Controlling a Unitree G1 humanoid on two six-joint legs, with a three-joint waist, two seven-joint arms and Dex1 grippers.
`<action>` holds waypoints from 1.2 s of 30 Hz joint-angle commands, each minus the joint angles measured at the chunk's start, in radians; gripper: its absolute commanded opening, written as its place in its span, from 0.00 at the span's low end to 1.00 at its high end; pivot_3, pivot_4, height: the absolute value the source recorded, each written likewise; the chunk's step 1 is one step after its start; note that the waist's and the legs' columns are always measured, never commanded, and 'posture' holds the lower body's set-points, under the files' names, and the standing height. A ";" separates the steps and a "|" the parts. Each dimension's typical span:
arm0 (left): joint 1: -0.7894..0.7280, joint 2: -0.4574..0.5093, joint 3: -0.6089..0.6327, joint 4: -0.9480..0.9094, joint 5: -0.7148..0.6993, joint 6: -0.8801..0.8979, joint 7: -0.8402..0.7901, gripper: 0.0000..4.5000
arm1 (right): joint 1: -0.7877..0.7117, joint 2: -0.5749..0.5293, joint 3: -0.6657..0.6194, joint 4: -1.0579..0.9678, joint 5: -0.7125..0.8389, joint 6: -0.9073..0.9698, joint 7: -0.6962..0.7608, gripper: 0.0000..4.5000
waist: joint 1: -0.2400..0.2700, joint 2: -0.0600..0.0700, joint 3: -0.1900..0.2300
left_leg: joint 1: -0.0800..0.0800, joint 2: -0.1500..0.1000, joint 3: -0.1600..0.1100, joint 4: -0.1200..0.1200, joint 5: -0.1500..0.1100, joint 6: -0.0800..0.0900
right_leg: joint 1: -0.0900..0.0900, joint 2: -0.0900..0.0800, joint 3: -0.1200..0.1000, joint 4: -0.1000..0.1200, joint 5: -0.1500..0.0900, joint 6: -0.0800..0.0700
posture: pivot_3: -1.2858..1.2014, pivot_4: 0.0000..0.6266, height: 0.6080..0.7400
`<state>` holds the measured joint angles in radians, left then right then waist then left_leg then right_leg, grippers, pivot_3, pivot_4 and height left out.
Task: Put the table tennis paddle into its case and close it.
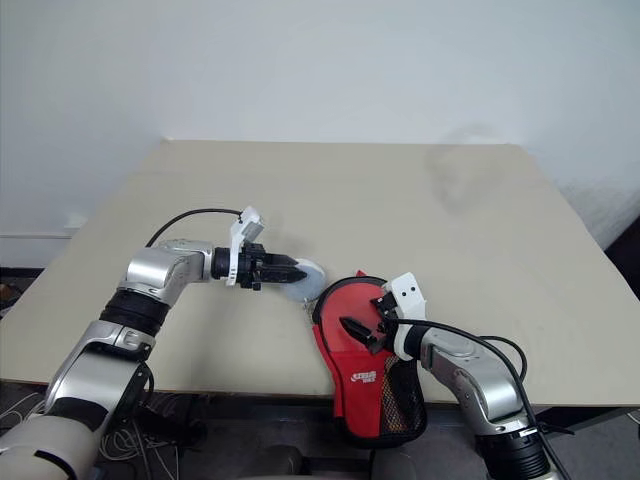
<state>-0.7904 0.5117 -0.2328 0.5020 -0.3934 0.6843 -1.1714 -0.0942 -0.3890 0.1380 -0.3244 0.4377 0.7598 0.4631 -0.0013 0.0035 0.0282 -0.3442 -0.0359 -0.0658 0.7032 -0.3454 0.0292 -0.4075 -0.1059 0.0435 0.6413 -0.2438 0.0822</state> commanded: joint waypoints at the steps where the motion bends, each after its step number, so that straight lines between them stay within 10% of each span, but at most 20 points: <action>1: -0.037 0.038 0.060 -0.065 -0.019 0.011 -0.036 0.53 | 0.000 0.004 -0.001 -0.013 -0.004 -0.015 0.013 1.00 | -0.001 0.000 0.000 | 0.000 0.000 0.000 0.000 0.000 0.000 | 0.000 0.000 0.000 0.000 0.000 0.000 | 0.52 0.00 0.82; 10: -0.036 0.029 0.009 0.082 0.117 -0.125 -0.074 0.53 | -0.019 0.012 0.011 0.026 -0.037 -0.027 0.019 1.00 | 0.000 -0.001 0.000 | 0.000 0.000 0.000 0.000 0.000 0.000 | 0.000 0.000 -0.001 0.000 0.000 0.000 | 0.52 0.00 0.82; 17: -0.020 -0.025 0.006 0.121 0.125 -0.113 -0.140 0.97 | -0.028 0.019 0.006 0.030 -0.047 -0.022 0.026 1.00 | -0.001 -0.002 0.000 | 0.000 0.000 0.000 0.001 0.000 0.000 | 0.000 0.000 -0.001 0.000 0.000 0.000 | 0.52 0.00 0.82; 27: -0.068 -0.103 0.020 0.299 0.190 -0.191 -0.103 0.99 | -0.020 0.017 0.008 0.029 -0.057 -0.021 0.024 1.00 | 0.001 -0.004 -0.001 | 0.000 0.000 0.000 0.001 0.000 0.000 | 0.001 0.000 -0.001 0.000 0.000 0.000 | 0.52 0.00 0.82; 36: -0.116 -0.149 0.064 0.353 0.178 -0.221 -0.128 0.41 | -0.014 0.003 0.032 0.026 -0.064 0.003 0.041 1.00 | 0.000 -0.005 -0.001 | 0.000 0.000 0.000 0.001 0.000 0.000 | 0.001 0.000 -0.001 0.001 0.000 0.000 | 0.52 0.00 0.82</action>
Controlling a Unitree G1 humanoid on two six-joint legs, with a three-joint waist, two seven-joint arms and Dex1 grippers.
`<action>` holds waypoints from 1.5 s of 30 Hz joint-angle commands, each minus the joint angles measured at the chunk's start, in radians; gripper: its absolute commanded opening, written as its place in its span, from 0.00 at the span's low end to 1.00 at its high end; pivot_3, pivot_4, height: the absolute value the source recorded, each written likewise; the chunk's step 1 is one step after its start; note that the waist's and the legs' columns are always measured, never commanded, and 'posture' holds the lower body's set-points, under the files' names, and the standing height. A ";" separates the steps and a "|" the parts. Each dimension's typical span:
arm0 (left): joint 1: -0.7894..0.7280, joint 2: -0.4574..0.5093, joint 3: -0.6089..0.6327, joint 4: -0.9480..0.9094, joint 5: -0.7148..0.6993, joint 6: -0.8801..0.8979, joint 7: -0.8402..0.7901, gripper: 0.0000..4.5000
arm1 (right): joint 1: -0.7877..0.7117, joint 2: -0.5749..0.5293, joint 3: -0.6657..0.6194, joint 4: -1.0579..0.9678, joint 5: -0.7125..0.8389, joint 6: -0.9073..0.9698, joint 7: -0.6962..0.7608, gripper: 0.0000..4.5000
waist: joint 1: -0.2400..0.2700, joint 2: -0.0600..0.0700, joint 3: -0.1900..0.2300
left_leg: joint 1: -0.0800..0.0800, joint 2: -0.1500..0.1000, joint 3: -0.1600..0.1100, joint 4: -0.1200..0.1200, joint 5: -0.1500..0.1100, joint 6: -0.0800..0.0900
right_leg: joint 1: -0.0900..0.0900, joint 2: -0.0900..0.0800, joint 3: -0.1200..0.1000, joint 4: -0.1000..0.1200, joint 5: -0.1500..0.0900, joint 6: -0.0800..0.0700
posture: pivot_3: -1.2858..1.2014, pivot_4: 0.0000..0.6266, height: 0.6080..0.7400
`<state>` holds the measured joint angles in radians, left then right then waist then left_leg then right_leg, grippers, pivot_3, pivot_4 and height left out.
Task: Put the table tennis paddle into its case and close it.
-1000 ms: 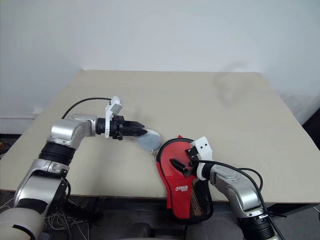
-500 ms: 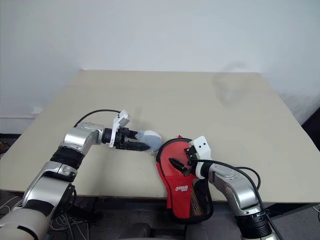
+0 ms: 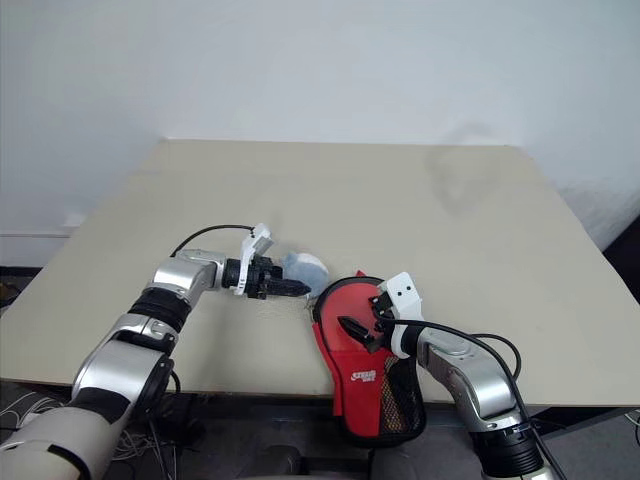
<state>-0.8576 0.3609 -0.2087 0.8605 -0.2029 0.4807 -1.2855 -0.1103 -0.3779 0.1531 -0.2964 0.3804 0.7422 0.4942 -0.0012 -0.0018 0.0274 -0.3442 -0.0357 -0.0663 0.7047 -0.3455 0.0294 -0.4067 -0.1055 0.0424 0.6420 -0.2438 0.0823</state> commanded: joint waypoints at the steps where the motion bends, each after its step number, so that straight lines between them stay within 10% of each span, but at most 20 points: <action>1: -0.051 0.002 0.037 -0.003 -0.007 -0.023 -0.022 0.34 | 0.002 -0.010 0.021 0.002 -0.011 0.021 0.011 1.00 | 0.000 0.000 0.000 | 0.000 0.000 0.000 0.000 0.000 0.000 | 0.000 0.000 0.000 0.000 0.000 0.000 | 0.52 0.00 0.82; 6: -0.061 -0.002 0.035 0.006 0.006 -0.033 -0.034 0.06 | 0.007 -0.028 0.052 0.010 -0.038 0.017 0.021 0.79 | 0.000 -0.001 0.000 | 0.000 0.000 0.000 0.000 0.000 0.000 | 0.000 0.000 0.000 0.000 0.000 0.000 | 0.52 0.00 0.82; 16: -0.106 -0.022 0.056 0.035 0.012 -0.036 -0.008 0.04 | 0.013 -0.045 0.128 0.054 -0.107 0.023 0.027 0.01 | 0.000 -0.005 -0.003 | 0.000 0.000 0.000 0.000 0.000 0.000 | 0.000 0.000 0.000 0.000 0.000 0.000 | 0.52 0.00 0.82; 45: -0.405 -0.338 0.177 0.445 0.136 -0.375 0.438 0.04 | 0.060 -0.107 0.285 0.076 -0.279 0.038 0.056 0.01 | 0.010 -0.024 -0.016 | 0.012 0.001 -0.005 0.000 -0.001 0.001 | 0.016 0.001 -0.004 -0.003 0.000 0.000 | 0.52 0.00 0.82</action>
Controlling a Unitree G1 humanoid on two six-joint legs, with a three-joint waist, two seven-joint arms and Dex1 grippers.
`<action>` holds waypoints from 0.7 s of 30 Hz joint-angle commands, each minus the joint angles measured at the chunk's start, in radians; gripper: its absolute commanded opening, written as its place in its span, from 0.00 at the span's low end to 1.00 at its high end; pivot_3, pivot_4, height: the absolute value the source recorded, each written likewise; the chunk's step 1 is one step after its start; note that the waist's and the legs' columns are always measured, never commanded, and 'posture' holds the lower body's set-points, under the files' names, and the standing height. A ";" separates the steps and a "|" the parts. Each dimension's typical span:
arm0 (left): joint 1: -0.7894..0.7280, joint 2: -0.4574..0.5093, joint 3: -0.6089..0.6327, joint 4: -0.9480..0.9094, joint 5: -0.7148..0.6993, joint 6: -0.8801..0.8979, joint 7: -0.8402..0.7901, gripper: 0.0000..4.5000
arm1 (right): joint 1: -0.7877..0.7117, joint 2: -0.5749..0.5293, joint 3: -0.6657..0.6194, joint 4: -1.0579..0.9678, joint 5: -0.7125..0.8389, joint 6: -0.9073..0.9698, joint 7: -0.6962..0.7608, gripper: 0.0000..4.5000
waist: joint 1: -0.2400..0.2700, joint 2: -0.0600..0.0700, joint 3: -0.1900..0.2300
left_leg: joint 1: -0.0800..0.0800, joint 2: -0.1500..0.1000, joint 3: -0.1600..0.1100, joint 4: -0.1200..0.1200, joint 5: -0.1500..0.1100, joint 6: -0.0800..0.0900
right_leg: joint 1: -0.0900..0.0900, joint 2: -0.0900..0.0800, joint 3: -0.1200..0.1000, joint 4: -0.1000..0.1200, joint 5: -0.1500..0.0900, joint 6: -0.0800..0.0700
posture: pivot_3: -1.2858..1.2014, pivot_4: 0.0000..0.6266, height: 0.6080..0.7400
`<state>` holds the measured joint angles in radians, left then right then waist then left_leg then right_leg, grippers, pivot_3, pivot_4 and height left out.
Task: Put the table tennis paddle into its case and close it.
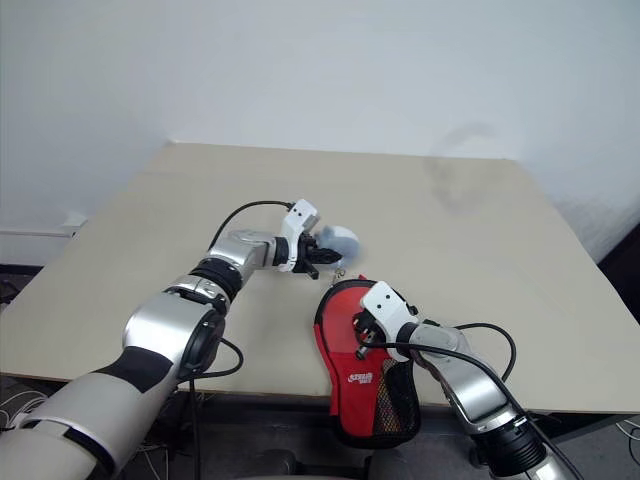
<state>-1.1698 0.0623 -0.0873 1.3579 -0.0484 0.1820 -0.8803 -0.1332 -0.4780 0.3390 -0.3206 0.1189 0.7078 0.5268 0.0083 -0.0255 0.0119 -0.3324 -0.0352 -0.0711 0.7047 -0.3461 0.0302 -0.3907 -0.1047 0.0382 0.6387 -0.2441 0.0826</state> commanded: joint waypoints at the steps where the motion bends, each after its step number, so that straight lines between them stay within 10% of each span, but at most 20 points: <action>1: -0.092 -0.056 0.055 -0.051 -0.014 -0.083 0.044 0.04 | 0.083 -0.004 0.097 0.100 -0.021 0.074 0.021 0.01 | 0.001 0.000 0.000 | 0.000 0.000 0.000 0.000 0.000 0.000 | 0.000 0.000 0.000 0.000 0.000 0.000 | 0.52 0.00 0.82; 4: -0.082 -0.105 0.046 -0.047 0.012 -0.105 0.079 0.04 | 0.086 0.005 0.088 0.106 -0.031 0.071 0.002 0.01 | 0.001 0.000 0.000 | 0.000 0.000 0.000 0.000 0.000 0.000 | 0.000 0.000 0.000 0.000 0.000 0.000 | 0.52 0.00 0.82; 13: -0.037 -0.127 0.015 -0.058 0.068 -0.138 -0.066 0.78 | 0.080 0.013 0.063 0.128 -0.038 0.064 -0.021 0.00 | 0.000 0.001 -0.001 | 0.006 0.000 0.003 -0.003 0.000 0.000 | 0.003 0.000 0.002 -0.001 0.000 0.000 | 0.52 0.00 0.82; 21: -0.031 -0.043 0.047 -0.060 0.077 -0.150 -0.080 0.78 | 0.092 0.021 -0.011 0.066 0.039 0.042 0.023 0.00 | 0.001 0.003 -0.002 | 0.006 0.000 0.003 -0.003 -0.001 0.002 | 0.003 0.000 0.002 -0.001 0.000 0.000 | 0.52 0.00 0.82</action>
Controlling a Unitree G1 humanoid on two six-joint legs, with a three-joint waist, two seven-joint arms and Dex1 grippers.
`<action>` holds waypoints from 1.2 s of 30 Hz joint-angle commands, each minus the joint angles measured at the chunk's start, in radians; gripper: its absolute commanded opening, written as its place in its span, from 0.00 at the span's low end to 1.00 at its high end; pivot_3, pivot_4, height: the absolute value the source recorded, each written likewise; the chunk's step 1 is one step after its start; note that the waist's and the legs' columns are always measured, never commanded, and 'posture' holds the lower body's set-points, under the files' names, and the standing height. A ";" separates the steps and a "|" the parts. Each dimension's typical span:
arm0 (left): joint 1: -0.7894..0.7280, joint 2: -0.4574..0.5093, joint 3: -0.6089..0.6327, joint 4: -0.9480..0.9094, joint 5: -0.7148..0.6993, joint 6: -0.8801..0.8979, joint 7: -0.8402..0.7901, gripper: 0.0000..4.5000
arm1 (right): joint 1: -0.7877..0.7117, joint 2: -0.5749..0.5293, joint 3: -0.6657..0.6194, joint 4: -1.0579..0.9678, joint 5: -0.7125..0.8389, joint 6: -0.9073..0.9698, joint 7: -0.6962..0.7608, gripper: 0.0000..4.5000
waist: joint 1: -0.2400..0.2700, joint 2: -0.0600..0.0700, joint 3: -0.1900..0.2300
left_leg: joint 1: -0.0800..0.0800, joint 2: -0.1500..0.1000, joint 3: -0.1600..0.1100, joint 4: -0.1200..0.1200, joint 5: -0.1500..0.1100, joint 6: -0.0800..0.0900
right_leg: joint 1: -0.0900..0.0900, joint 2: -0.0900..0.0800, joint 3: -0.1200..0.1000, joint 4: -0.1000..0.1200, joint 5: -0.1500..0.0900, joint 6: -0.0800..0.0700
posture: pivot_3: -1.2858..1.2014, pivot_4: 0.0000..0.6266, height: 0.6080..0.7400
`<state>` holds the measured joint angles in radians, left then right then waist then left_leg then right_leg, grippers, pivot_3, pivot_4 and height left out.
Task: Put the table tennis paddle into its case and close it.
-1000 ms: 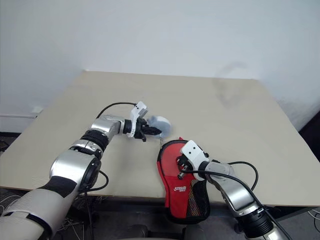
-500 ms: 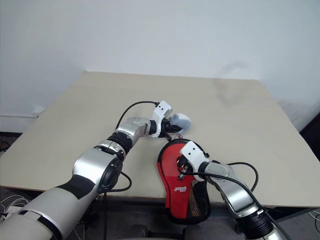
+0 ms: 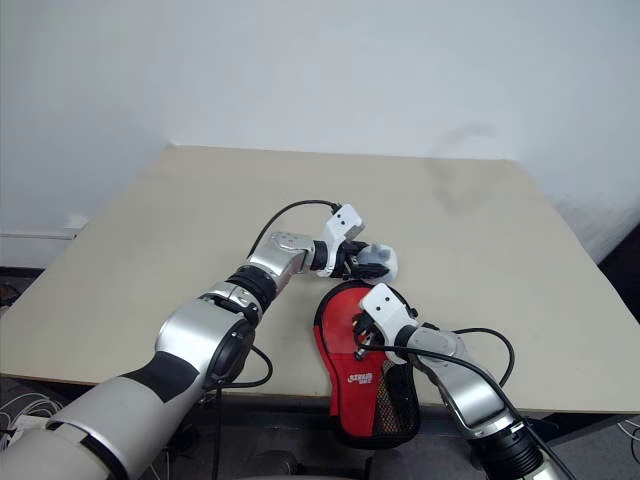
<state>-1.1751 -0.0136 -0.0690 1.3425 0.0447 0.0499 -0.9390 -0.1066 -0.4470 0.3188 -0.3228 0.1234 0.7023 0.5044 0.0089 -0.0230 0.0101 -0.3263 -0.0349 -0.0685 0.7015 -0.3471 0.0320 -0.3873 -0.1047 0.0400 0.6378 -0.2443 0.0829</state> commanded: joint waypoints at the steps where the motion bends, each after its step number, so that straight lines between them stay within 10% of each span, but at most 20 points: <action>1: -0.023 0.044 0.035 -0.048 -0.021 -0.022 -0.037 0.78 | 0.067 -0.007 -0.007 0.054 0.052 0.045 0.056 0.00 | 0.000 0.000 0.000 | 0.000 0.000 0.000 0.000 0.000 0.000 | 0.000 0.000 0.000 0.000 0.000 0.000 | 0.52 0.00 0.82; 6: -0.021 0.082 0.102 -0.065 -0.091 0.019 -0.144 0.78 | 0.063 -0.007 -0.039 0.037 0.084 0.033 0.084 0.00 | 0.000 0.000 0.000 | -0.002 0.000 0.000 0.000 0.000 0.000 | -0.002 0.000 0.000 0.000 0.000 0.000 | 0.52 0.00 0.82; 10: -0.007 0.082 0.107 -0.080 -0.097 0.044 -0.198 0.99 | 0.052 -0.003 -0.028 0.062 0.066 0.025 0.083 0.00 | -0.001 0.000 0.000 | -0.002 0.000 0.000 0.000 0.000 0.000 | -0.002 0.000 0.000 0.000 0.000 0.000 | 0.52 0.00 0.82; 29: 0.323 0.270 -0.085 -0.558 -0.043 0.104 -0.464 0.99 | -0.175 0.068 -0.456 0.065 0.337 0.097 0.025 0.00 | -0.009 0.012 0.008 | -0.006 0.000 0.002 0.000 0.000 0.000 | -0.007 0.000 0.002 0.002 0.000 0.000 | 0.52 0.00 0.82; 36: 0.507 0.214 -0.159 -0.862 -0.061 0.238 -0.332 1.00 | -0.336 0.075 -0.407 0.211 0.297 0.059 0.023 0.45 | -0.006 0.013 0.008 | -0.020 0.000 0.000 0.005 0.000 -0.001 | -0.021 0.000 0.002 0.005 0.000 0.000 | 0.52 0.00 0.82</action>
<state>-0.6695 0.2421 -0.2095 0.5689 0.0037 0.2604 -1.3169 -0.3851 -0.3742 -0.1093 -0.1400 0.4374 0.7970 0.5233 0.0025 -0.0104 0.0183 -0.3467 -0.0352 -0.0678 0.7071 -0.3467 0.0311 -0.4082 -0.1052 0.0424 0.6430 -0.2438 0.0824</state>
